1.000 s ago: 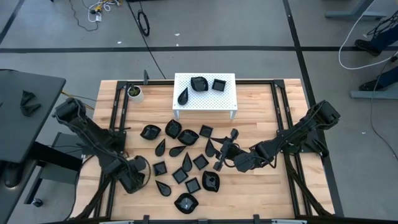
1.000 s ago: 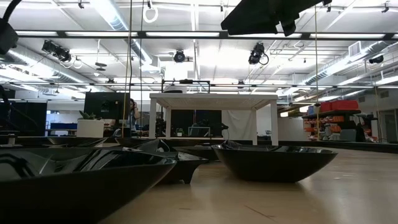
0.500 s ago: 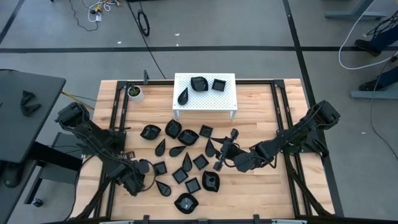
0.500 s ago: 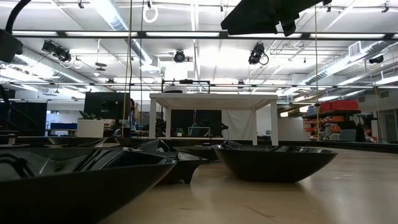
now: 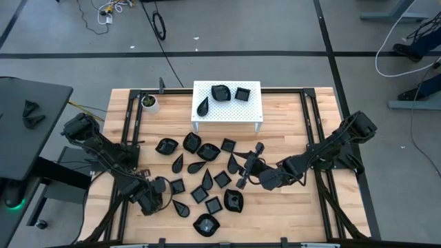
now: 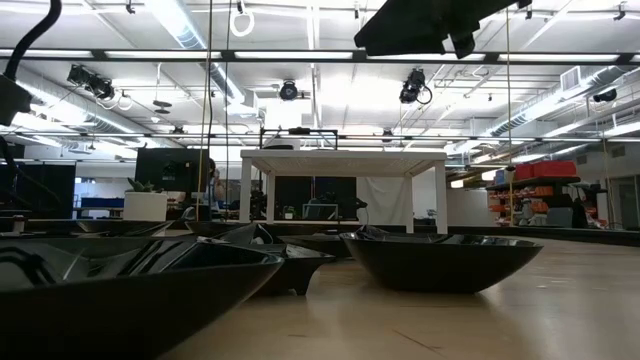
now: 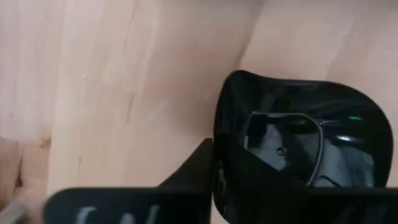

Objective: Pick & Place Mini shaped plates
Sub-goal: Stack the black leaf-shaped plate on top of the other black leaf-shaped plate on the shelf

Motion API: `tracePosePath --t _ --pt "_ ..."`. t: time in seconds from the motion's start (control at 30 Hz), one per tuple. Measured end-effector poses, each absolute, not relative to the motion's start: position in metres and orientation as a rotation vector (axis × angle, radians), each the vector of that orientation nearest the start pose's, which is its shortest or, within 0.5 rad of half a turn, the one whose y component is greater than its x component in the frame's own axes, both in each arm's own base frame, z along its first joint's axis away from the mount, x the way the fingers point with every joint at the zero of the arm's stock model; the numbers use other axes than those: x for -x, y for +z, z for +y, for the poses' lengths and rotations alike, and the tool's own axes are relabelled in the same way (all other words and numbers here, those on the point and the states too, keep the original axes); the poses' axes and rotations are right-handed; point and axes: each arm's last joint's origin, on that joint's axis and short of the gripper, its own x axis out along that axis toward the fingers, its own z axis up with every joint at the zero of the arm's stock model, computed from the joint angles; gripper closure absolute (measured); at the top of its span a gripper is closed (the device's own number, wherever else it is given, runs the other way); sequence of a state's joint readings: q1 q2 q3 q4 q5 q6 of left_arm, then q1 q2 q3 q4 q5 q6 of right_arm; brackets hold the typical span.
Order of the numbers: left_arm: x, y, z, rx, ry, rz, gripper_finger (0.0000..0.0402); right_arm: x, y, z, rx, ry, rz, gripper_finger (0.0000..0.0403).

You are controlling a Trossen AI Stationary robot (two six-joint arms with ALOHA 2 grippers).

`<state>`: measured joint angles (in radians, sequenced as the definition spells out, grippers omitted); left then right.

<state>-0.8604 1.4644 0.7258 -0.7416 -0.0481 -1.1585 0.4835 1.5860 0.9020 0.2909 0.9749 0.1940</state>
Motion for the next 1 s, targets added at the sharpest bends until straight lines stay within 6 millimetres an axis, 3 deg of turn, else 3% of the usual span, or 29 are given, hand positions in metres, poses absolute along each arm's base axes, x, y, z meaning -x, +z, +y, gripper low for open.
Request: tracePosePath --t 0.07,0.2,0.47,0.63,0.8,1.0 --pt "-0.147 0.150 -0.169 0.292 0.181 1.469 0.0391 -0.303 0.227 0.132 0.076 -0.510 0.247 0.0263" --pt "-0.149 0.155 -0.172 0.335 0.182 1.479 0.0393 -0.303 0.227 0.132 0.077 -0.510 0.248 0.0263" --pt "-0.166 0.183 -0.178 0.435 0.212 1.381 0.0397 -0.299 0.221 0.133 0.163 -0.499 0.310 0.0263" --pt "-0.194 0.211 -0.171 0.472 0.284 1.184 0.0397 -0.287 0.221 0.140 0.143 -0.400 0.385 0.0263" --pt "-0.235 0.240 -0.153 0.409 0.344 0.937 0.0398 -0.277 0.231 0.140 -0.071 -0.165 0.477 0.0263" --pt "-0.283 0.245 -0.129 0.305 0.336 0.750 0.0397 -0.286 0.227 0.130 -0.163 -0.177 0.493 0.0262"
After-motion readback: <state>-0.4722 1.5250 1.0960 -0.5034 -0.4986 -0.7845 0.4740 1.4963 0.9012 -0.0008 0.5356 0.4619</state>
